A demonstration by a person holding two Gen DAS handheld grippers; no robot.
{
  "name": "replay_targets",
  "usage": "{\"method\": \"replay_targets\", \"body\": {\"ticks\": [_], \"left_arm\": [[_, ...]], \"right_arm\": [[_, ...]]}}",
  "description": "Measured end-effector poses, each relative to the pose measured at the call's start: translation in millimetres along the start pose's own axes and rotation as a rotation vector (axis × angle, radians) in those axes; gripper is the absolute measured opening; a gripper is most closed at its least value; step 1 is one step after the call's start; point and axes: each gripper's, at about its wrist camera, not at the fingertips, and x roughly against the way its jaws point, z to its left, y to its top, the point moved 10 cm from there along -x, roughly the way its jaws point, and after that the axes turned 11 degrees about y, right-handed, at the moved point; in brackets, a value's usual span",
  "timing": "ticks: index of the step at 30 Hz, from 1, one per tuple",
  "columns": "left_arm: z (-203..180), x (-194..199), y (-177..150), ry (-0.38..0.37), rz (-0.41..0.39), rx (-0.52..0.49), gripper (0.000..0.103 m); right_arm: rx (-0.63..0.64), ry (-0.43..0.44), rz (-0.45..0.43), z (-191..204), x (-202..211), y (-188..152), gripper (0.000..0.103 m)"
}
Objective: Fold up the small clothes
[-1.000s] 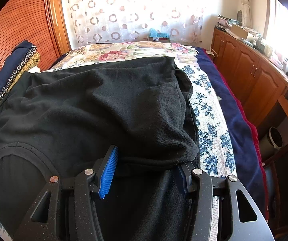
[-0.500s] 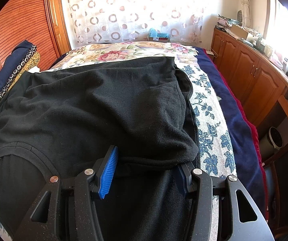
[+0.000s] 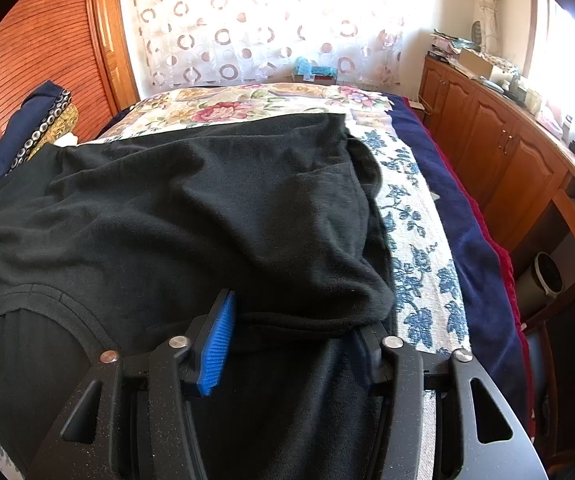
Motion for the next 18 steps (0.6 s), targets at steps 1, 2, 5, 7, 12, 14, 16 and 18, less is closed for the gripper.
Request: {"method": "replay_targets", "body": {"ticks": [1,2,5,7,12,14,16,18], "left_arm": [[0.5,0.3,-0.2,-0.003,0.000,0.004,0.006],[0.1,0.6,1.8,-0.004,0.000,0.007,0.006],[-0.4,3.4,2.5,-0.010,-0.015,0.017,0.006],[0.0,6.1,4.6,-0.008,-0.030,0.022,0.006],[-2.1,18.5,11.8,-0.019,-0.069,0.024,0.006],[-5.5,24.2,16.0,-0.024,-0.084,0.020,0.006],[-6.6,32.7,21.1,-0.034,-0.105,0.028,0.006],[-6.3,42.0,26.6,-0.043,-0.127,0.034,0.006]], "right_arm": [[-0.011,-0.003,-0.005,-2.9,1.2,0.9,0.035],[-0.018,-0.002,-0.010,-4.8,2.6,1.8,0.025],[-0.002,0.002,-0.018,-7.2,5.7,4.4,0.006],[0.015,0.006,-0.040,-4.7,12.1,8.0,0.005],[0.048,0.031,-0.108,8.6,36.0,15.8,0.003],[0.059,0.049,-0.125,16.1,46.9,15.8,0.003],[0.076,0.060,-0.143,22.3,58.6,14.3,0.003],[0.088,0.081,-0.159,29.1,72.2,11.0,0.003]]}}
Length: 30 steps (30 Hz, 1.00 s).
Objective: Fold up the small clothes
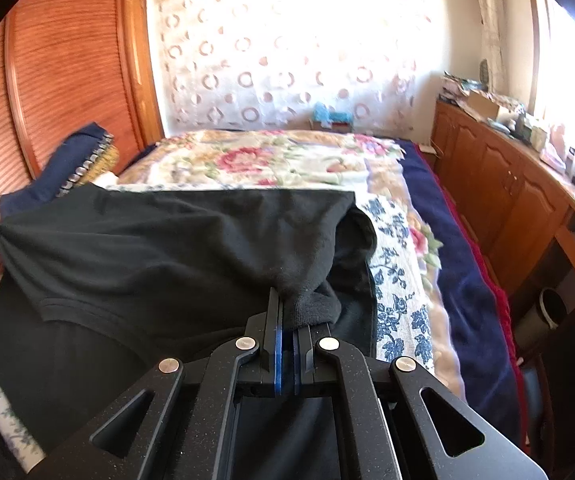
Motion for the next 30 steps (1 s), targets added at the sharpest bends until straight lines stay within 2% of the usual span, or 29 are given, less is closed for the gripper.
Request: {"method": "replay_targets", "body": {"ticks": [7,18,21,26,29,30], "left_arm": [[8.5,35.8,8.6,-0.022,-0.052,0.023,0.006],[33.1,65.0,-30.1,-0.010,-0.016,0.040,0.006],[34.4,53.2,-53.2,0.004,0.046,0.026,0.006],[34.3,27.7,-95.3,0.034,0.158,-0.004,0.006],[34.5,25.1,-104.8,0.049,0.175,-0.014,0.006],[34.2,25.5,-106.1,0.051,0.178,-0.016,0.006]], "right_arm": [[0.029,0.044,-0.048,12.7,54.6,-1.7,0.003],[0.078,0.070,-0.011,33.6,115.6,-44.7,0.003],[0.075,0.051,0.030,34.7,113.6,-61.8,0.003],[0.038,0.029,0.147,28.3,81.6,-100.5,0.003],[0.037,0.022,0.173,29.6,72.1,-108.4,0.003],[0.039,0.018,0.172,29.9,72.4,-108.4,0.007]]}}
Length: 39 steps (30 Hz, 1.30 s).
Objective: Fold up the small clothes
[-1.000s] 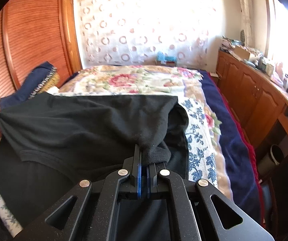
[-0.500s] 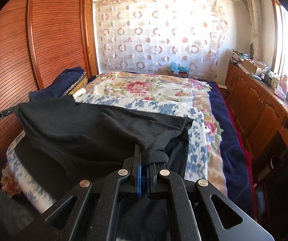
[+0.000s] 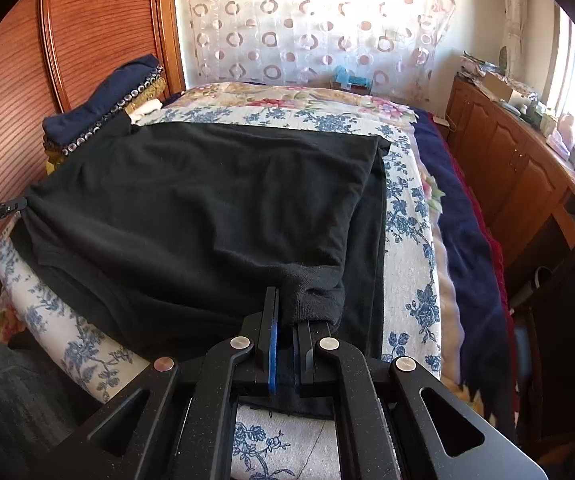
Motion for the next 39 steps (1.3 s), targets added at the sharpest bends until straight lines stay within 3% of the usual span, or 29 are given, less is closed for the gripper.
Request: {"method": "replay_targets", "body": {"ticks": [3,8,13,16,17,20,23,29,39], "left_arm": [[-0.2,1.3,-1.5,0.008,0.000,-0.002,0.006],[-0.4,4.1,-1.3,0.018,-0.010,-0.020,0.007],[1.1,9.9,1.0,0.033,-0.022,-0.028,0.016],[0.2,15.9,5.4,0.028,-0.043,-0.030,0.032],[-0.3,18.1,6.0,0.026,-0.050,-0.032,0.042],[-2.8,20.5,7.5,0.025,-0.059,-0.050,0.049],[-5.2,19.9,7.1,0.020,-0.062,-0.060,0.081],[-1.4,9.7,0.2,0.045,-0.029,-0.055,0.081],[15.7,-3.2,-10.4,0.071,0.016,-0.007,0.081]], "right_arm": [[-0.001,-0.006,-0.025,3.0,5.2,8.4,0.018],[0.024,-0.020,-0.053,12.5,19.6,10.6,0.025],[0.061,-0.032,-0.076,25.8,22.9,9.2,0.036],[0.090,-0.038,-0.090,35.8,23.8,10.1,0.042],[0.103,-0.044,-0.095,39.6,25.0,11.0,0.047],[0.136,-0.048,-0.116,52.4,27.8,16.4,0.051],[0.140,-0.029,-0.137,60.6,30.9,20.6,0.056],[0.134,0.000,-0.143,69.2,20.0,19.8,0.069],[0.069,0.074,-0.047,60.5,-56.8,10.2,0.070]]}}
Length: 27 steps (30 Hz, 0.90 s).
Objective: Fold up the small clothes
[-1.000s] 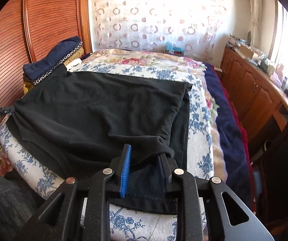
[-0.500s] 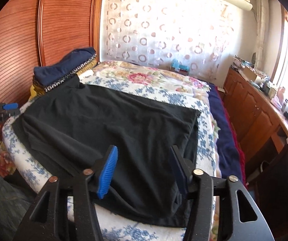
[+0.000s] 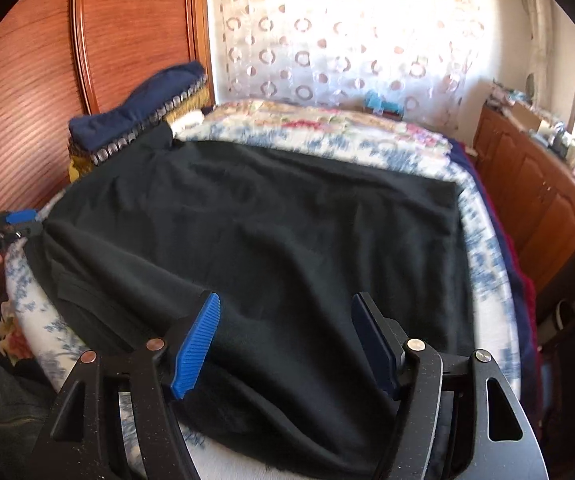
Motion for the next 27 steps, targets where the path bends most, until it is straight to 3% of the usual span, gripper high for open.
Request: {"method": "replay_targets", "body": {"ticks": [6,10,14,18,27], "left_arm": [[12.2,1.2,0.2,0.002,-0.007,0.047,0.081],[19.1,-3.4,1.9,-0.007,-0.003,0.091,0.081],[22.0,-16.9,3.4,-0.032,0.034,0.135,0.081],[20.3,-22.3,3.9,-0.063,0.052,0.166,0.081],[21.4,-29.5,1.9,-0.032,0.061,0.148,0.081]], "right_arm": [[-0.016,-0.003,0.073,-5.2,-36.8,-14.7,0.070],[-0.012,-0.012,0.059,-7.4,-39.2,-14.8,0.075],[-0.028,-0.039,0.038,-7.7,-36.5,-19.6,0.087],[-0.027,-0.048,0.037,-4.6,-35.1,-23.0,0.089],[-0.036,-0.062,0.012,-3.6,-33.3,-26.5,0.096]]}}
